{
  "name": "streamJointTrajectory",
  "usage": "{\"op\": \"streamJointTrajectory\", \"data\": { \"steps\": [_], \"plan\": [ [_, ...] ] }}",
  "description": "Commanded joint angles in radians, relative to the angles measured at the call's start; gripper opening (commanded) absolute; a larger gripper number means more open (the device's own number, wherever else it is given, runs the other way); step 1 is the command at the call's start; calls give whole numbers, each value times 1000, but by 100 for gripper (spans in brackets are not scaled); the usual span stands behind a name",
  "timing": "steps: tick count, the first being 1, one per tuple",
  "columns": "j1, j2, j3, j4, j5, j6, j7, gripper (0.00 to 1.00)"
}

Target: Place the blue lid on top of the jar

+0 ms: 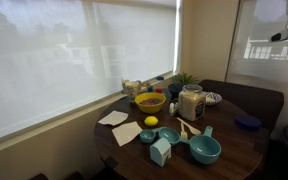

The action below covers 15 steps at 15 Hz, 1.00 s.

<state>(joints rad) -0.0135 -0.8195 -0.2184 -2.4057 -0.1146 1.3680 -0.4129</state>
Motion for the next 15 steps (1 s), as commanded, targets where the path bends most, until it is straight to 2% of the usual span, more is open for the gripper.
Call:
{"op": "streamJointTrajectory", "data": {
  "steps": [1,9,15],
  "plan": [
    [8,0,-5,2,-2,-2,5,100],
    [8,0,-5,2,-2,-2,5,100],
    [-38,-3,-136,-162,26,33,-26,100]
  ]
}}
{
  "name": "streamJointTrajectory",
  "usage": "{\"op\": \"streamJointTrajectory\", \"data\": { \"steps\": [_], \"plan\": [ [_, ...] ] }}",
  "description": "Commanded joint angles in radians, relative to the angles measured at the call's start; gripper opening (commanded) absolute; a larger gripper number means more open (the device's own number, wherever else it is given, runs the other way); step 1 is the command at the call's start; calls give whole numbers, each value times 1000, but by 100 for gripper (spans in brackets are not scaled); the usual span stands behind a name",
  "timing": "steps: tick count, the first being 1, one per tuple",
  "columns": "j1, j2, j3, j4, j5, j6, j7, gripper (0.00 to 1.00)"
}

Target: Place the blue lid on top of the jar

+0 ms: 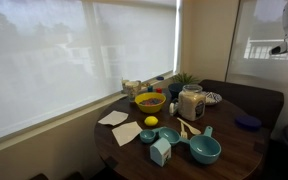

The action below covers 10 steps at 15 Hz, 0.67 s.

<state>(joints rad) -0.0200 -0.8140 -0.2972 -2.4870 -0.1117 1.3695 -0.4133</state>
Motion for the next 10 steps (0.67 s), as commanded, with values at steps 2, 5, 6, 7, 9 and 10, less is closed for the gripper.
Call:
{"op": "streamJointTrajectory", "data": {
  "steps": [2,5,6,7,9,10],
  "plan": [
    [-49,-18,-96,-131,27,62,-42,100],
    [-63,6,-94,-129,15,83,-43,100],
    [-73,6,-103,-143,15,96,-46,100],
    [-74,6,-101,-144,14,96,-46,100],
    [-72,5,-93,-141,14,96,-45,100],
    [-72,5,-91,-141,13,96,-45,100]
  ]
}}
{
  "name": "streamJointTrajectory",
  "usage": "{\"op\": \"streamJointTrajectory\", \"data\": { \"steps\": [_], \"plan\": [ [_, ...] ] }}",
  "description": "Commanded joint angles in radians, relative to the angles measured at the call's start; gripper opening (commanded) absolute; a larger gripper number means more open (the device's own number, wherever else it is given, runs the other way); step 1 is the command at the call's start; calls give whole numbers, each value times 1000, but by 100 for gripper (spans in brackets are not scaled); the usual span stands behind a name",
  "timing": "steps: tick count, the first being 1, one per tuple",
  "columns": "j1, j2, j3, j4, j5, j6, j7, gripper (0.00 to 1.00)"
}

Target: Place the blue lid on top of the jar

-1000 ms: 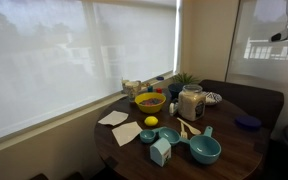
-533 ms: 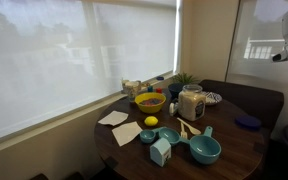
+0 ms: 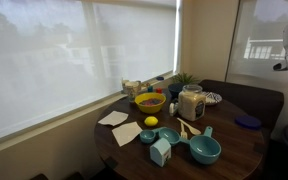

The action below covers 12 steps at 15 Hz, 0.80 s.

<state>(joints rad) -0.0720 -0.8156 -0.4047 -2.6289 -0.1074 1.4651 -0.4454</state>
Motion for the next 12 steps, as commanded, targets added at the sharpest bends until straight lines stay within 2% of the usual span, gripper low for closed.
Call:
{"op": "streamJointTrajectory", "data": {
  "steps": [1,6,12],
  "plan": [
    [-20,7,17,1,9,0,-12,100],
    [-58,81,-93,-35,131,105,-23,100],
    [-74,151,-170,-116,272,380,-120,100]
  ]
}}
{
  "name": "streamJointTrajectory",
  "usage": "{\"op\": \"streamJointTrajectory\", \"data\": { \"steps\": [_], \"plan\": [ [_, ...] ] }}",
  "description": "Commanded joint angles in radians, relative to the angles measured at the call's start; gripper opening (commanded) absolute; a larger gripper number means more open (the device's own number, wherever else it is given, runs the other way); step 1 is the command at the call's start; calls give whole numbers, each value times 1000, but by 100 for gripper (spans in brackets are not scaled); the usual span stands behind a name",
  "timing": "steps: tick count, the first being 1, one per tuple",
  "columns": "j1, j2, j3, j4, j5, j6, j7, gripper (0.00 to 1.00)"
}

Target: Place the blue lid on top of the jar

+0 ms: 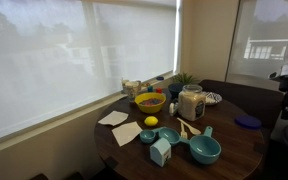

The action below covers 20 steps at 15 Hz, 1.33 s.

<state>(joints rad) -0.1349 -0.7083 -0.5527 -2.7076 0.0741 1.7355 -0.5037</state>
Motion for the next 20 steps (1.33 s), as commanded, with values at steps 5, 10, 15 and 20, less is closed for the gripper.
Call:
{"op": "streamJointTrajectory", "data": {
  "steps": [5,10,15,20],
  "plan": [
    [32,138,-79,-43,286,202,-176,100],
    [28,241,-84,-33,455,196,-261,100],
    [8,317,-78,-18,600,161,-335,100],
    [-45,379,-57,-6,642,145,-338,51]
  ]
}}
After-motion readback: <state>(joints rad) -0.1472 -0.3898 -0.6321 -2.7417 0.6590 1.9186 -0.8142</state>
